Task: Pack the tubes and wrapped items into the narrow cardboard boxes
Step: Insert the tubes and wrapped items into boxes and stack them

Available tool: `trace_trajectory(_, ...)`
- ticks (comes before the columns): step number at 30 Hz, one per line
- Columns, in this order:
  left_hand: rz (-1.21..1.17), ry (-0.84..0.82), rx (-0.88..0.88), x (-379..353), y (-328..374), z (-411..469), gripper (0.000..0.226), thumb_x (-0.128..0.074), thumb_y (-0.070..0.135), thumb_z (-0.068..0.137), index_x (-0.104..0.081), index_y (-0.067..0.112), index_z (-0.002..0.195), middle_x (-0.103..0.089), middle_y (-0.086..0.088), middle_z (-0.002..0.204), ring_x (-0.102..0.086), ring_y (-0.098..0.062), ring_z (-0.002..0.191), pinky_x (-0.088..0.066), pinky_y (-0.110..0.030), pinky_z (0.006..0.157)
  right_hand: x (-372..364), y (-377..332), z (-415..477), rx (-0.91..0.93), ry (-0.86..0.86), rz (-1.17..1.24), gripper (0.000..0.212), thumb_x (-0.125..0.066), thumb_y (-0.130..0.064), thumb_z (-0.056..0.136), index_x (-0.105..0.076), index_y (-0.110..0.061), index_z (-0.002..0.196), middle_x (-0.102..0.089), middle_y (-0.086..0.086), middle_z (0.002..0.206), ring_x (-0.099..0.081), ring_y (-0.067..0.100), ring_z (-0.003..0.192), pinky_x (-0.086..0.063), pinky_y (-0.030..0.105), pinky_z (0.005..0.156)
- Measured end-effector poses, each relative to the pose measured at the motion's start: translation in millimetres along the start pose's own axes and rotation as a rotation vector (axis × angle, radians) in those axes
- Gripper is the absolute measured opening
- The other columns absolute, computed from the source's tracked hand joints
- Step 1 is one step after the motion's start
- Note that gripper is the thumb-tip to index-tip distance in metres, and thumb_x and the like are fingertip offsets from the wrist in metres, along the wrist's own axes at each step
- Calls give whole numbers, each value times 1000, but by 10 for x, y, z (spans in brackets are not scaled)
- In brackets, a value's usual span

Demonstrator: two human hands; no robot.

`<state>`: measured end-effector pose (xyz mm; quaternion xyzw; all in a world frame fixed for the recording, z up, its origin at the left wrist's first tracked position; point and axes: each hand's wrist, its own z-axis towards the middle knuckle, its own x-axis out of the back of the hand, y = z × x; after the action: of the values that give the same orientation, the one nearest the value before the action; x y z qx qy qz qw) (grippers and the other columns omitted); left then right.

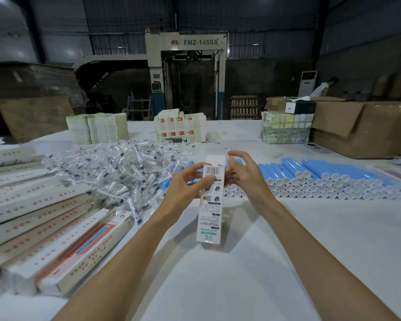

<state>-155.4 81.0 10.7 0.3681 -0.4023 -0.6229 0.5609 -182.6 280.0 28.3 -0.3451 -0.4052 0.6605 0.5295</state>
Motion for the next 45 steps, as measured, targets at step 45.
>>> trace_trajectory(45, 114, -86, -57, -46, 69, -75, 44, -86, 30, 94, -66, 46, 129, -82, -1, 107, -79, -25, 95, -67, -38, 77, 185, -151, 40, -98, -137, -18, 15, -79, -14, 91, -83, -7, 103, -79, 19, 104, -76, 35, 101, -61, 44, 95)
